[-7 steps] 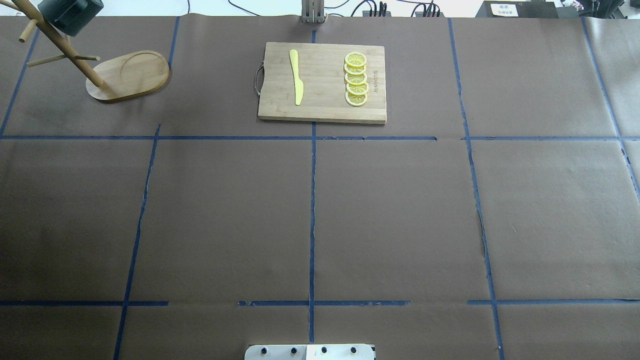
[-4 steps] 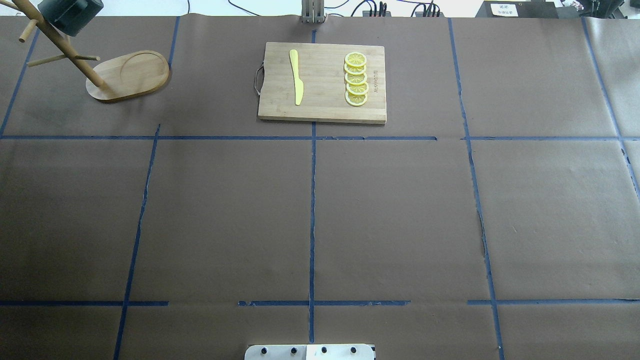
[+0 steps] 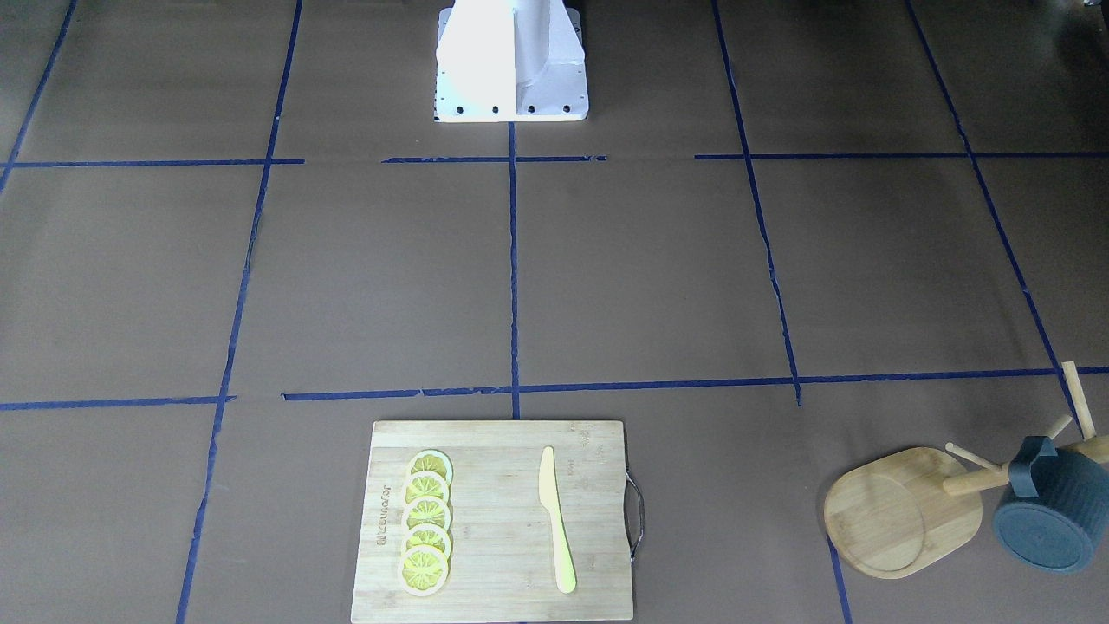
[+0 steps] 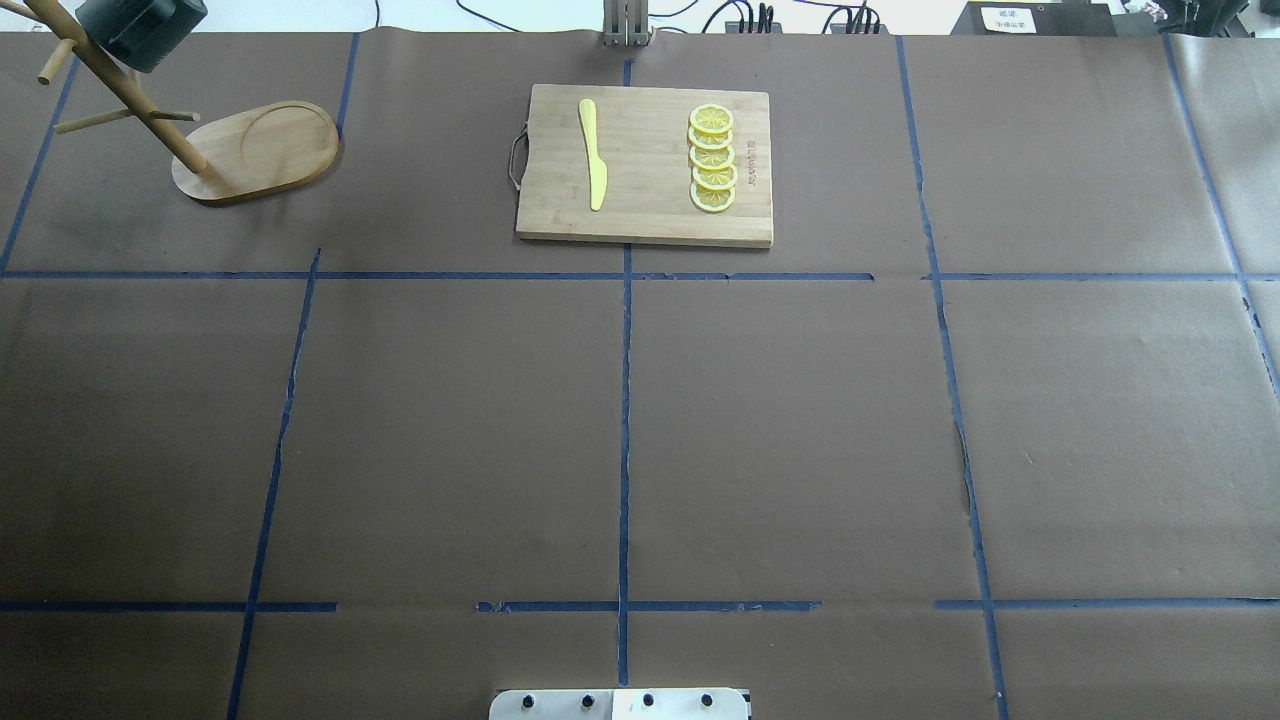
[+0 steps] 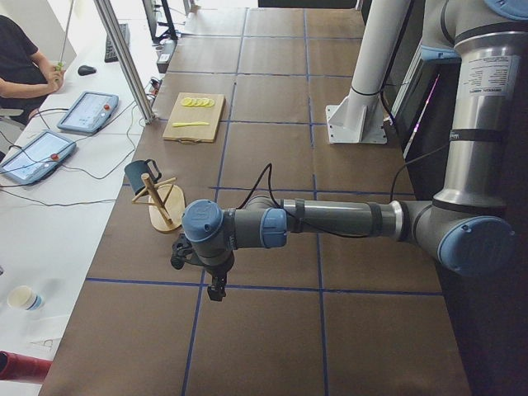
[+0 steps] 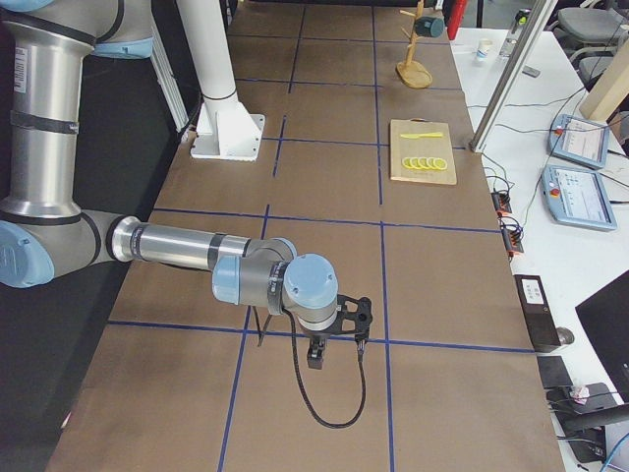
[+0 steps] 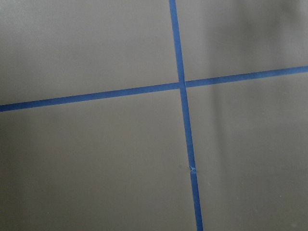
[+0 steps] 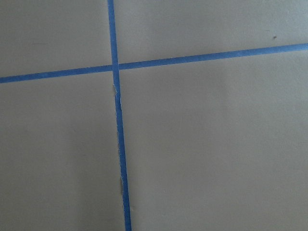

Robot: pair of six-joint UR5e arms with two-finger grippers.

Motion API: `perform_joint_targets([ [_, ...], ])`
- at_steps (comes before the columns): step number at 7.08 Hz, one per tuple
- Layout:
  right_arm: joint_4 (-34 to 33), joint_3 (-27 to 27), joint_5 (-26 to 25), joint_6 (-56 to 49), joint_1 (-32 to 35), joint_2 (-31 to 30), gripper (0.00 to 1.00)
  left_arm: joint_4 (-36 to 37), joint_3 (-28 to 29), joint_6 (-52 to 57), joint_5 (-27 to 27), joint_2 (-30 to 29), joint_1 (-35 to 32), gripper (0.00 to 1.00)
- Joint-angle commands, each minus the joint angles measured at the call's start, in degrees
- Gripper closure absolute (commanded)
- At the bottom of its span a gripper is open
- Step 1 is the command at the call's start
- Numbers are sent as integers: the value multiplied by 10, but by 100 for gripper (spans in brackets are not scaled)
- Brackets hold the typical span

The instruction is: Hang cup on storage rack

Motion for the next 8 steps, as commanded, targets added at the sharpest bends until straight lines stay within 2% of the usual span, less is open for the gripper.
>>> perform_joint_targets([
  [1, 2, 3, -5, 1, 1, 0, 0, -2, 1, -7, 0, -2, 0, 0],
  [8, 5, 4, -10, 1, 0, 0, 0, -3, 8, -7, 0, -2, 1, 0],
])
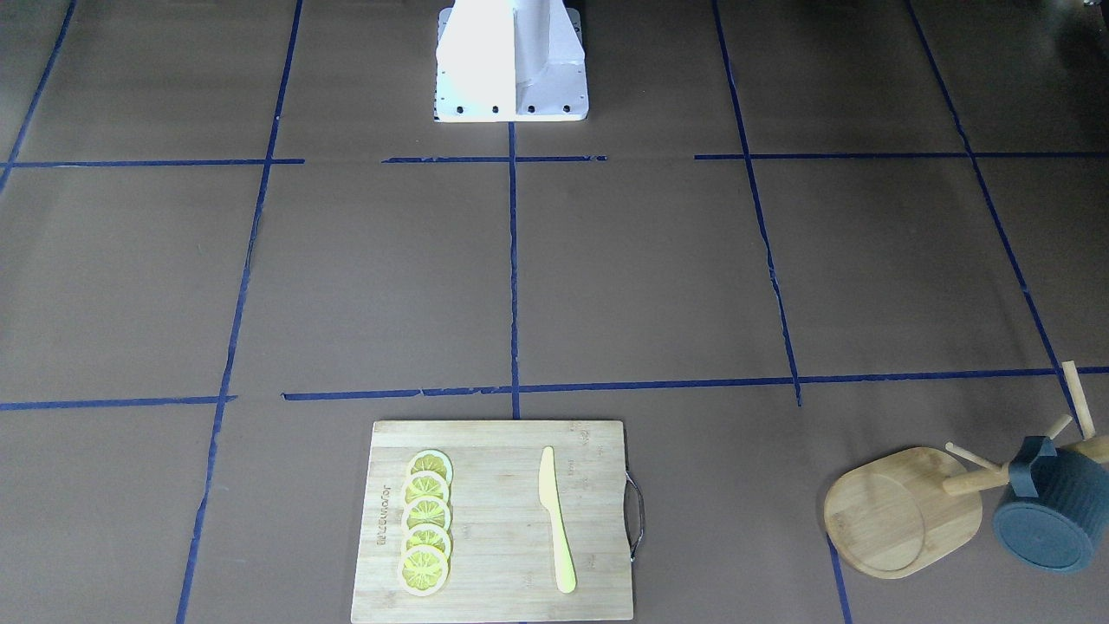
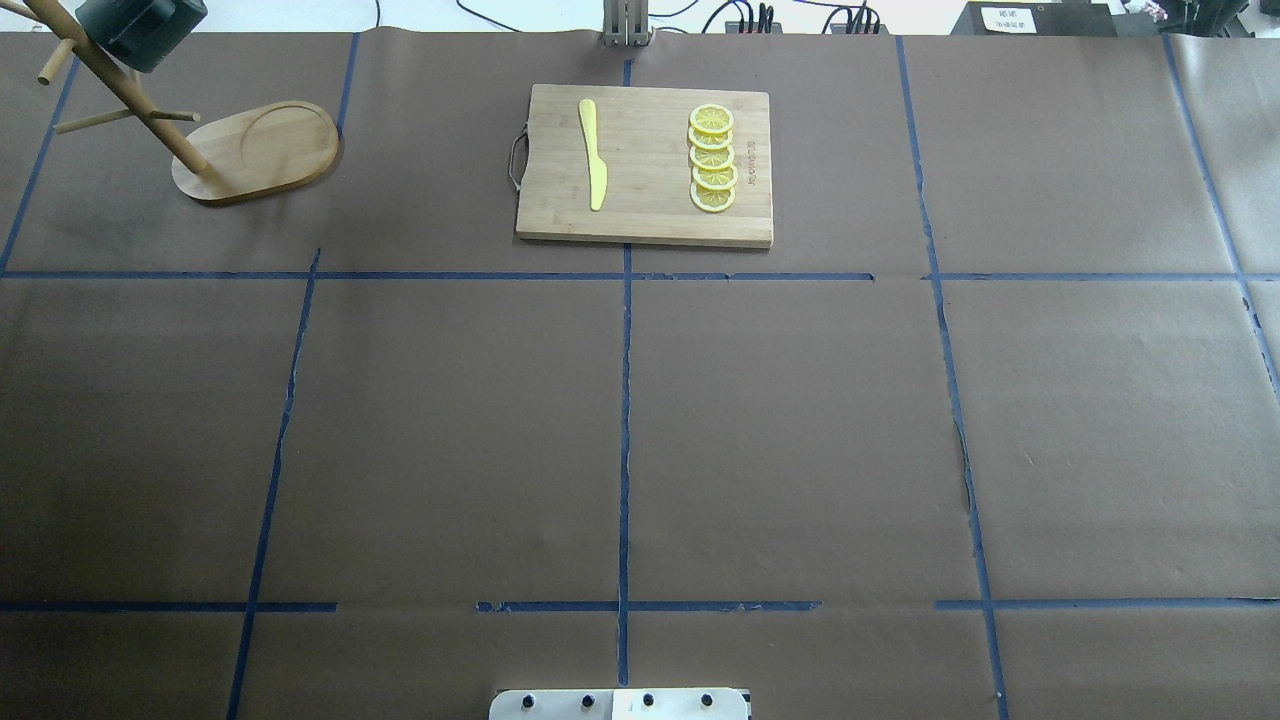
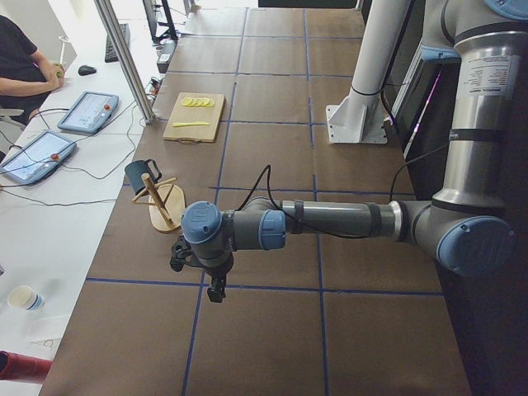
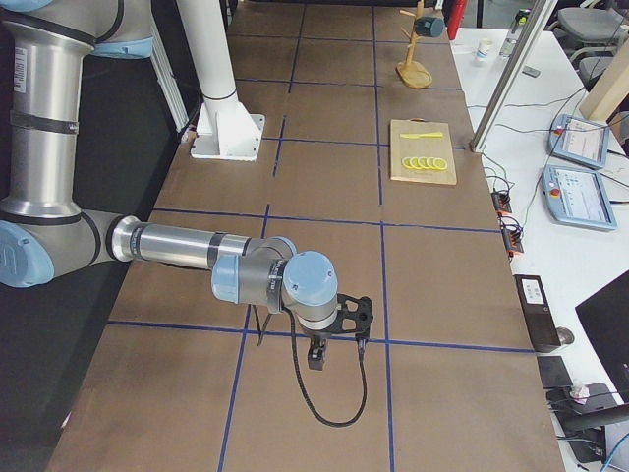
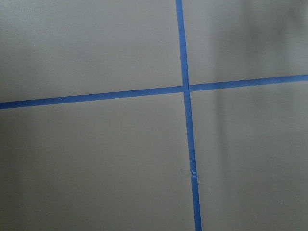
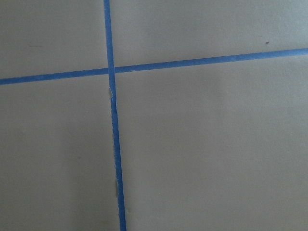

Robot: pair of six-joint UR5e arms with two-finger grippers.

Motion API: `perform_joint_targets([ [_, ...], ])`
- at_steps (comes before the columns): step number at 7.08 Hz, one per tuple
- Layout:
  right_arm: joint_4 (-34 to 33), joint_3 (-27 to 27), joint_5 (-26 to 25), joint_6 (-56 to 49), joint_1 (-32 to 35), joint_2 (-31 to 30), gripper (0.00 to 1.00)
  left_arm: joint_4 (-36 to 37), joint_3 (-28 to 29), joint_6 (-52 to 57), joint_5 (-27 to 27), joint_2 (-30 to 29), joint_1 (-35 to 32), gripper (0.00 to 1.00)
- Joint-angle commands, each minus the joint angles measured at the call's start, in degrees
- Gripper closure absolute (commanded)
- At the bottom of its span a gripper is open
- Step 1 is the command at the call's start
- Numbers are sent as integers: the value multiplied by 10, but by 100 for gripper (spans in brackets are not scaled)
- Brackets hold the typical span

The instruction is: Hang cup on storage rack

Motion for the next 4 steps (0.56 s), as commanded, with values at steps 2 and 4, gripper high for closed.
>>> perform_joint_targets([
  [2, 2, -1, 1, -1, 0, 0, 0, 0, 1, 1, 0, 0, 0, 0],
  [4, 3, -1, 1, -1, 0, 0, 0, 0, 7, 5, 0, 0, 0, 0],
])
